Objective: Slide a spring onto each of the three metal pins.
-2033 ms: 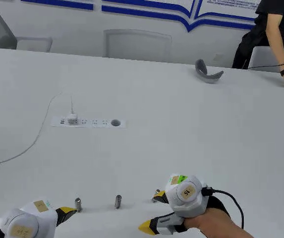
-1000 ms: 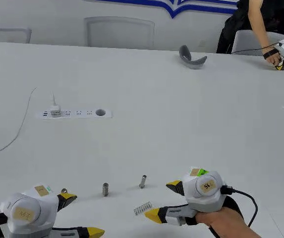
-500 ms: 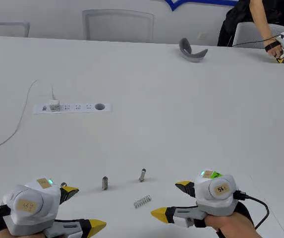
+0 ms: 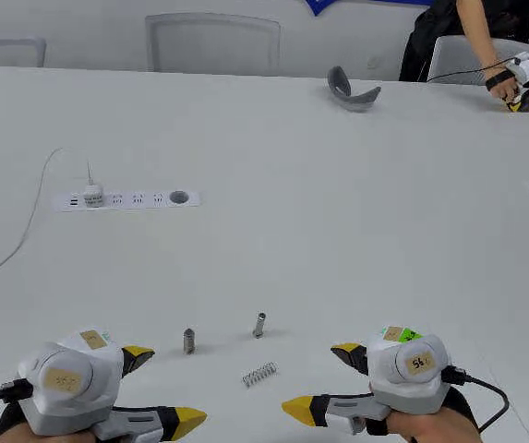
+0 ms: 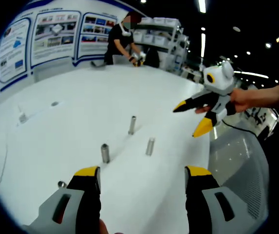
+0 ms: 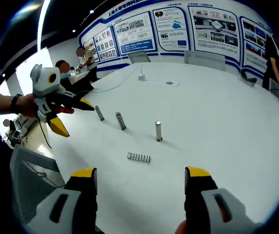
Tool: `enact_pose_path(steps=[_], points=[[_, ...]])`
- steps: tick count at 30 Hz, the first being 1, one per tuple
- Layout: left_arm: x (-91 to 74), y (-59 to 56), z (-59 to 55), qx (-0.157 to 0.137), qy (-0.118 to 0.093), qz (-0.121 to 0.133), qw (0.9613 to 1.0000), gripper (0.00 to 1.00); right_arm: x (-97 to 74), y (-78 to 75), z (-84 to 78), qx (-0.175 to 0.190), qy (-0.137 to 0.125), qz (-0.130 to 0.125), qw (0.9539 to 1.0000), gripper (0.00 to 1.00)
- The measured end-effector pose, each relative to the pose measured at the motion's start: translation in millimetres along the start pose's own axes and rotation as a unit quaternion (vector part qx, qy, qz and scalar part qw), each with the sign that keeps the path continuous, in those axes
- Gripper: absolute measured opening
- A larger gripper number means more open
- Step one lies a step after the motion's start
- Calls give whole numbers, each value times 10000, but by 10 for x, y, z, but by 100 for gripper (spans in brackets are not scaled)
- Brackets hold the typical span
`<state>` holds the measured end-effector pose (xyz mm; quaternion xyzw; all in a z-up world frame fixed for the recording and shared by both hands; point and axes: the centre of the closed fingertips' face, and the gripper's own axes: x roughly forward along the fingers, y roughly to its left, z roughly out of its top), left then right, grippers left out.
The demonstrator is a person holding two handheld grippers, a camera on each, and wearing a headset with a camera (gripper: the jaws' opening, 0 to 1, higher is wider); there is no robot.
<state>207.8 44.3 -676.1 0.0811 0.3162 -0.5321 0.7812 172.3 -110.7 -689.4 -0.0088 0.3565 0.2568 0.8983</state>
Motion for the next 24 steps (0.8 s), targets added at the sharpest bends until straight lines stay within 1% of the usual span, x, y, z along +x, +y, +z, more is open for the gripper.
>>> enact_pose_path(steps=[6,10,14,17,24], points=[[120,-60,21,51,50,-76,9999,71,-57,-21,-4,51,-58,-64,9999,76],[208,-114,15,142,121,-144,9997,70,-83,-31,-17,103,-96,-107,9998,76],[290,-154,17,147,140,-191,9996,68,-91,-18,-43,127,-81,-103,9998,76],[374,-212,17,248,196,-229,9992,66,-94,-17,-64,149,-78,-104,9998,76],[577,-320,-25,347,335,-417,9980,66,-100,-20,-83,206,-103,-122,9997,76]])
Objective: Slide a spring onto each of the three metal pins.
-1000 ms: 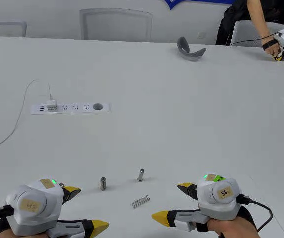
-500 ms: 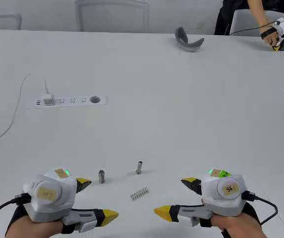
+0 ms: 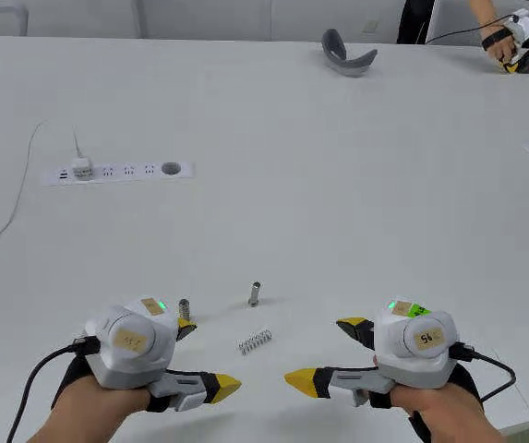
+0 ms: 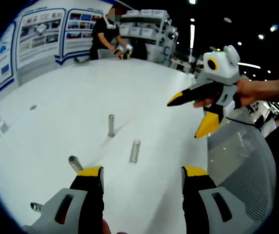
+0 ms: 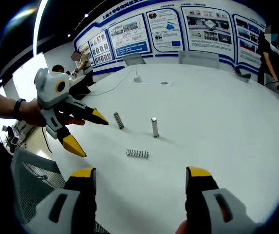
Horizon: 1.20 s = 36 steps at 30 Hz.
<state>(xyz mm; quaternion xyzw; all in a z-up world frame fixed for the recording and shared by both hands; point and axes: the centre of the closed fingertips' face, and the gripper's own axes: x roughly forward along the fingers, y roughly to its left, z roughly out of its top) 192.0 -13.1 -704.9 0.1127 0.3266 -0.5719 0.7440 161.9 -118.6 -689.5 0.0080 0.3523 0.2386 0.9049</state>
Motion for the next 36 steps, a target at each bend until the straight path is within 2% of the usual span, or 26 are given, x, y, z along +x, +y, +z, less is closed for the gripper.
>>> enact_pose_path(steps=[8,18,36], points=[[202,-27,-11,16,113,-119,9999,66,-24,1,-31,77,-12,-8,10000,77],[336,9,-43,-19,207,-116,9997,63,-41,9,-71,127,-12,-2,9999,77],[605,167,-91,-205,333,17,9992,44,-10,56,-117,187,5,75,9998,78]])
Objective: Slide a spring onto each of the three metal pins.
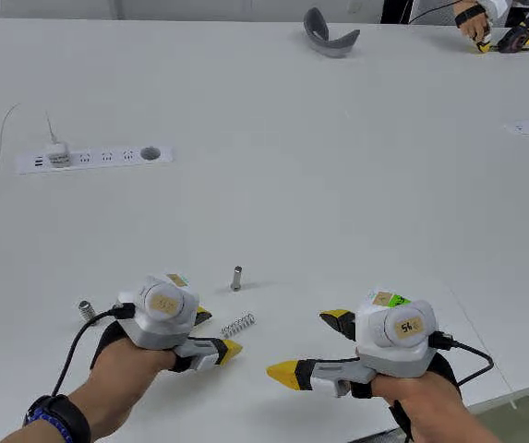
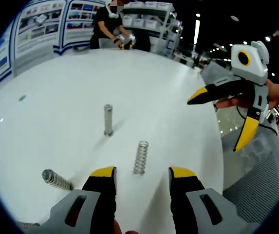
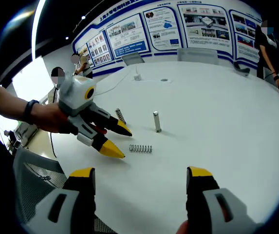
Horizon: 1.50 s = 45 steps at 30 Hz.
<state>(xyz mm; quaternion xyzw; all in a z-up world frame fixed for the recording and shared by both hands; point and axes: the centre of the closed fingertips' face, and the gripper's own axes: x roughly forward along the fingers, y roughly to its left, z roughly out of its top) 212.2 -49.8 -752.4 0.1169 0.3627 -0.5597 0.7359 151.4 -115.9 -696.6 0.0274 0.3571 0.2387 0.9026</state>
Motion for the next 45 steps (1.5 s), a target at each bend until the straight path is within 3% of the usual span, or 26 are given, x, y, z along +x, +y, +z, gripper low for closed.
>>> enact_pose_path(steps=[15,23,26,30,35,45], points=[[143,20,-16,-91,50,38,9999,31,-17,-13,-70,50,61,-3,10000,78],[197,-10,-11,64,64,63,9999,22,-19,-10,-74,99,56,-1,9999,77],[216,21,2,430,86,203,9988,17,-12,-7,-76,70,79,3,9999,77],[238,16,-9,707,176,279,9970,12,-5,-16,-59,74,61,6,10000,77],[232,-4,-12,693,278,277,9968,11,10,1,-73,74,90,36,9999,77],[130,-19,-56,507,253,276,9980,10,4,-12,-104,152,94,55,9998,76]])
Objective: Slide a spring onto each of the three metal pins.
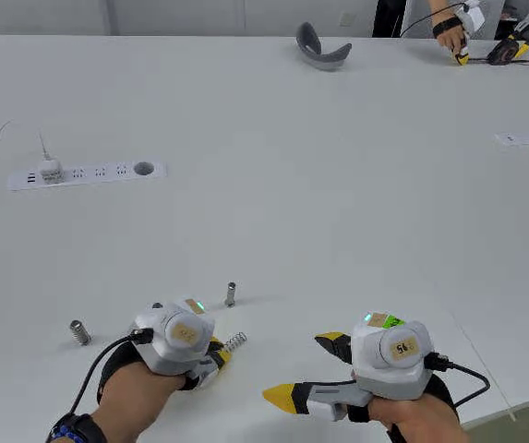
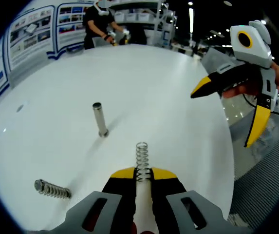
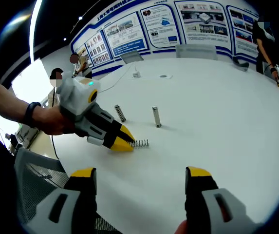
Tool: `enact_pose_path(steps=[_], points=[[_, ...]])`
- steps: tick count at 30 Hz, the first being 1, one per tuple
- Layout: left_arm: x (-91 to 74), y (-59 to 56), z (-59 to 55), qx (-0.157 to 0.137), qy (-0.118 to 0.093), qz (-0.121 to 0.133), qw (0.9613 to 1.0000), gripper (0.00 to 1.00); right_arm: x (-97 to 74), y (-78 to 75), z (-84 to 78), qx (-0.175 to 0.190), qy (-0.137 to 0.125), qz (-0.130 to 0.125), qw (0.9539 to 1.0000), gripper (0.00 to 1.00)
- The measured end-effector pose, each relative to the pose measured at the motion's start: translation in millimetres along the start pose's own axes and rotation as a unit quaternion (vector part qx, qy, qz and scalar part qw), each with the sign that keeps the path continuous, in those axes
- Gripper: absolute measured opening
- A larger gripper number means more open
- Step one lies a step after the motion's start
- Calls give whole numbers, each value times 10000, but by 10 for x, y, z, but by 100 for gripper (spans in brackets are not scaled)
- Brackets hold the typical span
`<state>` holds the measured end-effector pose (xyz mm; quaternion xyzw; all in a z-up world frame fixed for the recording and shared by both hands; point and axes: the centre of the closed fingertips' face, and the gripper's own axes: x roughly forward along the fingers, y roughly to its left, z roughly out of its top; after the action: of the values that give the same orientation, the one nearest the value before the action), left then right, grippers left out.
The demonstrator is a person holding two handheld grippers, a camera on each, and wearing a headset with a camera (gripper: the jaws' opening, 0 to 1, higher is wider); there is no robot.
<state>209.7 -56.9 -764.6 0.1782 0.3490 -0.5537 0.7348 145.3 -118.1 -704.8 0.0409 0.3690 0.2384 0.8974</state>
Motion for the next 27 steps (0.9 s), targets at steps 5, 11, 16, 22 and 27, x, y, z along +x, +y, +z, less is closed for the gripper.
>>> enact_pose_path(steps=[5,11,16,22,27], points=[[-75,-8,0,-19,13,15,10000,10,-28,-30,-11,-12,24,-44,10000,76],[-203,-29,6,-168,-31,-17,9999,10,-74,-55,35,34,-69,-89,9999,76],[-313,-37,24,-205,-125,4,9997,10,-60,-39,27,20,-57,-44,10000,76],[-481,-23,32,-232,-213,38,9995,10,-37,-15,71,-13,-76,16,10000,76],[-608,-10,29,-259,-290,61,9992,10,-9,16,108,-57,-78,93,9999,76]])
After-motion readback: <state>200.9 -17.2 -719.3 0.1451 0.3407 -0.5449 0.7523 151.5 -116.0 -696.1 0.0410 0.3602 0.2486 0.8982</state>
